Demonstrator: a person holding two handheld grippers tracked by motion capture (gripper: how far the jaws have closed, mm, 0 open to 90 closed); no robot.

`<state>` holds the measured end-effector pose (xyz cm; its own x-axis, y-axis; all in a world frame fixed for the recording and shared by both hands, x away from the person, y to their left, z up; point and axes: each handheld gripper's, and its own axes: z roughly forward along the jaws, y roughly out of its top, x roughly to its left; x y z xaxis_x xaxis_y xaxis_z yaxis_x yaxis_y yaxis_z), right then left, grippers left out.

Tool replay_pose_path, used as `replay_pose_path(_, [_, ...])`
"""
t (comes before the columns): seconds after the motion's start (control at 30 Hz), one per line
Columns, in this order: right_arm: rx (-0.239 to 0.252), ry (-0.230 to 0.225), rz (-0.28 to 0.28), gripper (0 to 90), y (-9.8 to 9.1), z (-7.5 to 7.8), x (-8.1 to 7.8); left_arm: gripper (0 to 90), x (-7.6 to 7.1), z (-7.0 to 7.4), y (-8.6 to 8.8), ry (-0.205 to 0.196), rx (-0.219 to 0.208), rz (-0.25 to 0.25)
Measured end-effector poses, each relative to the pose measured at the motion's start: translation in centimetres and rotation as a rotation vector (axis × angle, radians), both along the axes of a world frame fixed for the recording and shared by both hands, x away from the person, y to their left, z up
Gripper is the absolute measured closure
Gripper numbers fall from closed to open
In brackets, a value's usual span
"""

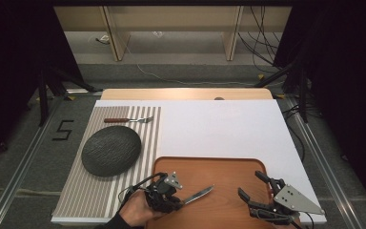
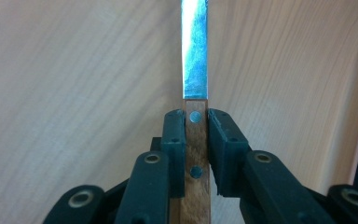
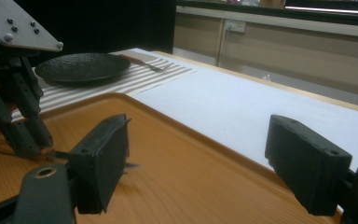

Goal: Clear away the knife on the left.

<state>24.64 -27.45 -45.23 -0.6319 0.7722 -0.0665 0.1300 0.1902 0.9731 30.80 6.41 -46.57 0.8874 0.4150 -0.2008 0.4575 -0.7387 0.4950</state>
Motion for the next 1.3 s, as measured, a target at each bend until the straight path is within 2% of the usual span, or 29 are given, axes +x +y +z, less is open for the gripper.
replay_pose_path(0.07, [-0.001, 0.000, 0.001, 22.6, 0.0, 0.0, 0.0, 76.9, 0.0, -0.1, -0.1, 0.001, 0.010, -0.003])
replay_pose_path(0.17, [0.001, -0.001, 0.001, 22.7, 0.0, 0.0, 0.0, 76.7, -0.1, -0.2, -0.1, 0.002, 0.002, 0.000])
replay_pose_path(0.27, [-0.001, 0.000, 0.003, 22.7, 0.0, 0.0, 0.0, 75.5, 0.1, -0.2, 0.0, 0.023, -0.004, -0.003])
replay_pose_path(0.33, [-0.003, 0.001, 0.004, 22.7, 0.0, 0.1, 0.0, 69.7, 0.1, -0.2, 0.0, 0.014, -0.015, 0.005])
replay_pose_path(0.4, [-0.001, 0.000, 0.003, 22.7, 0.0, 0.1, -0.1, 55.4, 0.0, 0.1, 0.1, -0.002, -0.023, 0.015])
replay_pose_path(0.47, [0.000, 0.000, 0.004, 22.7, 0.0, 0.1, 0.0, 42.1, -0.2, 0.6, 0.1, -0.054, -0.032, 0.025])
replay_pose_path(0.53, [0.001, -0.001, 0.003, 22.7, 0.0, 0.0, 0.0, 31.9, -0.3, 1.0, 0.2, -0.082, -0.052, 0.037])
replay_pose_path(0.67, [-0.001, -0.003, 0.002, 22.7, 0.0, 0.1, -0.1, 22.0, -0.5, 1.6, 0.3, -0.130, -0.088, 0.036])
replay_pose_path(0.77, [-0.003, 0.001, 0.003, 22.7, 0.0, 0.1, -0.1, 19.6, -0.8, 1.9, 0.3, -0.167, -0.118, 0.030])
replay_pose_path(0.87, [-0.004, -0.001, 0.004, 22.7, 0.0, 0.1, -0.1, 19.0, -1.1, 2.0, 0.1, -0.197, -0.147, 0.017])
replay_pose_path(0.93, [-0.003, 0.000, 0.004, 22.7, 0.0, 0.1, -0.1, 20.2, -1.3, 2.0, -0.1, -0.209, -0.161, -0.010])
replay_pose_path(0.97, [-0.003, 0.001, 0.004, 22.8, 0.0, 0.1, -0.1, 23.9, -1.5, 2.0, -0.2, -0.201, -0.174, -0.044])
replay_pose_path(1.03, [0.001, -0.004, 0.003, 22.7, 0.0, 0.1, -0.1, 29.9, -1.7, 1.9, -0.4, -0.199, -0.173, -0.069])
replay_pose_path(1.23, [0.000, -0.005, 0.004, 22.8, 0.0, 0.1, -0.1, 43.5, -1.8, 1.4, -1.1, -0.196, -0.171, -0.084])
replay_pose_path(1.3, [0.000, -0.004, 0.003, 22.8, 0.0, 0.1, -0.1, 50.8, -1.8, 1.1, -1.2, -0.196, -0.160, -0.085])
